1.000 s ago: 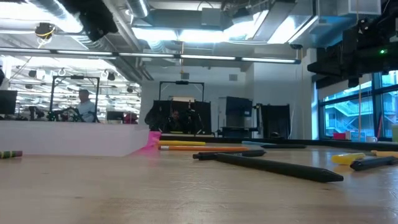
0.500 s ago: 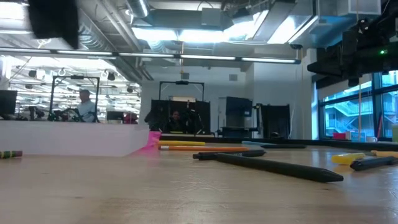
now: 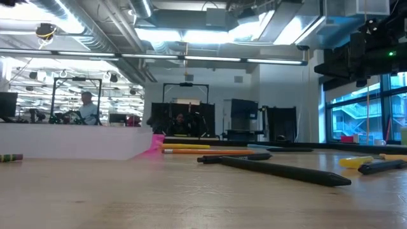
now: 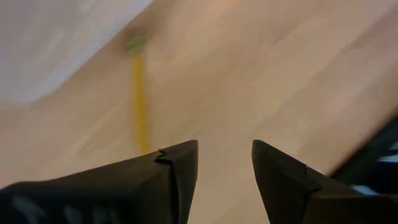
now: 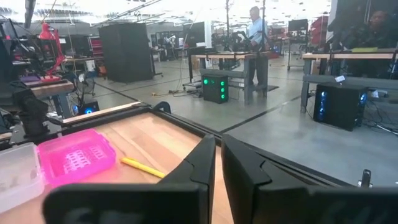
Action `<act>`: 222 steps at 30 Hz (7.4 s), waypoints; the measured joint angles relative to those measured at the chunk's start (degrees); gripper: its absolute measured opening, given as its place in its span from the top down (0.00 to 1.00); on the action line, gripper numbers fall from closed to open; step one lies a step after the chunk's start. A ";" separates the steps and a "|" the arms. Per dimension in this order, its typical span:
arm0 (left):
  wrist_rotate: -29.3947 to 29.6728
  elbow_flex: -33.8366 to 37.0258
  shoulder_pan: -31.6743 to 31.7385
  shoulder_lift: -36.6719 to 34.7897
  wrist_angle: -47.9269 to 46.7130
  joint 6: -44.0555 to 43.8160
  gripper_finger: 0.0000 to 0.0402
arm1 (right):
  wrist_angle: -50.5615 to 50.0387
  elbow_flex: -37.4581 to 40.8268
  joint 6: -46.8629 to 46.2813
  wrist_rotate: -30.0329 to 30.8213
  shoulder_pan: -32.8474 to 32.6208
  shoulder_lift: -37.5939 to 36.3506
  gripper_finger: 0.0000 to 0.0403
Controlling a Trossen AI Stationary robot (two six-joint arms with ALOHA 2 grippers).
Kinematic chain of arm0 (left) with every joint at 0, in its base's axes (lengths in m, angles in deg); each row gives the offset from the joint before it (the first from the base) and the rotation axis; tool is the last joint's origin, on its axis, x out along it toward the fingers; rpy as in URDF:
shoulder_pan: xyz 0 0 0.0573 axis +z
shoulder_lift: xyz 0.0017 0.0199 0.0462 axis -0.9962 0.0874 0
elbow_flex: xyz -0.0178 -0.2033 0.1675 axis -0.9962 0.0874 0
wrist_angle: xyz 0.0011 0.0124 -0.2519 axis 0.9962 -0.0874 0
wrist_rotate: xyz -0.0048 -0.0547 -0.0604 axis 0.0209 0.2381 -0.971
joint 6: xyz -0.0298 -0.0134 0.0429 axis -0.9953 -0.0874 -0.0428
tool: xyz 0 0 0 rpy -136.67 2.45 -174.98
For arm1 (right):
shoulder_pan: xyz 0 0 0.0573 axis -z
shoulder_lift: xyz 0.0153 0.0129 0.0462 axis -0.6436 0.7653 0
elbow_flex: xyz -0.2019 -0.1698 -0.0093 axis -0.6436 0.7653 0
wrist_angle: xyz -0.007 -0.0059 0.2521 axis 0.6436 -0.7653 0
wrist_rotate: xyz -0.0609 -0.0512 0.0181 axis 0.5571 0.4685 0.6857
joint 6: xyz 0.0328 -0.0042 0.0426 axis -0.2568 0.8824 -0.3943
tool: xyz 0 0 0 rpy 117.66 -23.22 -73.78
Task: Pick & place school supplies into a supply box
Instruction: Put the bottom left yellow pencil into the pink supply box, then put the top yellow pen into the pink supply box
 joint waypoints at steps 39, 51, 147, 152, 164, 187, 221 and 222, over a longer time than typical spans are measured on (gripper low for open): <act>-2.13 0.00 4.31 1.10 -8.21 -7.56 0.64 | 0.00 0.00 -0.22 0.00 0.00 0.00 0.92; -5.64 5.02 7.15 1.17 -2.89 -4.72 0.64 | 0.00 0.00 -0.09 0.00 0.00 0.00 0.92; -13.43 -12.83 32.29 4.56 -15.97 76.79 0.99 | 0.00 0.00 -1.59 0.00 0.02 -0.02 0.92; -10.22 -9.97 35.21 3.75 -12.55 84.89 0.99 | -0.01 0.00 -1.82 0.00 0.01 -0.02 0.92; -13.61 3.21 40.19 -3.98 -3.13 84.87 0.99 | -0.02 0.00 -1.66 0.00 0.01 -0.01 0.92; -14.03 8.44 41.97 -3.77 3.82 83.90 0.98 | 0.00 0.00 -1.81 0.00 0.02 0.00 0.92; -16.01 3.90 45.38 -2.65 0.63 81.33 0.77 | 0.01 0.00 -1.84 0.00 0.00 -0.02 0.92; -15.69 2.88 45.78 -3.34 0.74 81.56 0.77 | -0.02 0.00 -1.84 0.00 0.00 -0.01 0.92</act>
